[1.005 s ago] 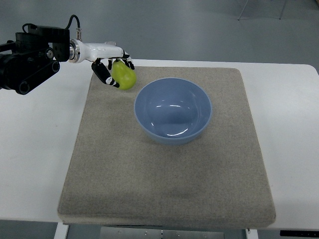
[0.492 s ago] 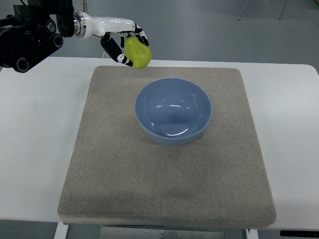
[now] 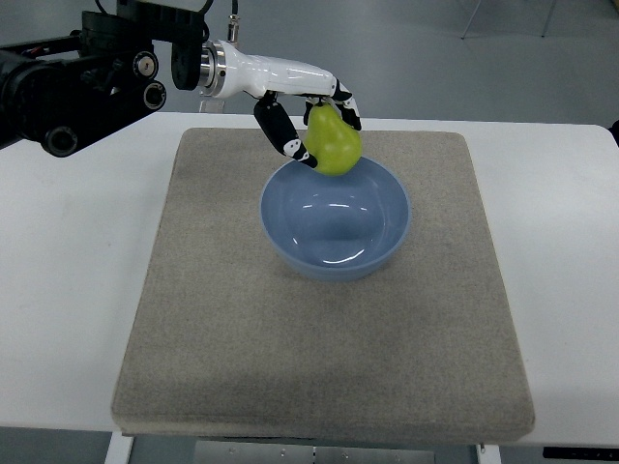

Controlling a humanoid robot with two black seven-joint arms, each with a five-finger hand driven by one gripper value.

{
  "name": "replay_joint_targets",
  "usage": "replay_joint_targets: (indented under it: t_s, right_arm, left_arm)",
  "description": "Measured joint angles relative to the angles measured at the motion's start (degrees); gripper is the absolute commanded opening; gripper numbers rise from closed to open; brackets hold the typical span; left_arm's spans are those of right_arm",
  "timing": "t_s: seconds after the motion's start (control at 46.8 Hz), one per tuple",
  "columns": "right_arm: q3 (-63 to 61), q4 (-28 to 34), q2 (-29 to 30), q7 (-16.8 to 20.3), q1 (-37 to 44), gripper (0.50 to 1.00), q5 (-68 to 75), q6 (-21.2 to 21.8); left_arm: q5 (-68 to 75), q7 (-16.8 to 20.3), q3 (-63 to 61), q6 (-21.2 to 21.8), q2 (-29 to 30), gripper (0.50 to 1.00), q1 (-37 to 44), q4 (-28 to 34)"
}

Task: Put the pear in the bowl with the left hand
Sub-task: 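Carry the pear over the light blue bowl and lower it inside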

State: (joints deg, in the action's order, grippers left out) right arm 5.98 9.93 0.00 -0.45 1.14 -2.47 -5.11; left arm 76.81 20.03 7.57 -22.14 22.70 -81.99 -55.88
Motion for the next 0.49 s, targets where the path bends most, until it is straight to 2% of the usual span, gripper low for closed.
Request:
replay_joint_targets:
  t_s: [0.492]
  right_arm:
    - [0.0,0.0,0.0,0.0,0.0,0.924,0.0,0.0]
  left_arm:
    - [1.4,0.0,-1.7,0.1,-5.0,0.5,0.6,1.4]
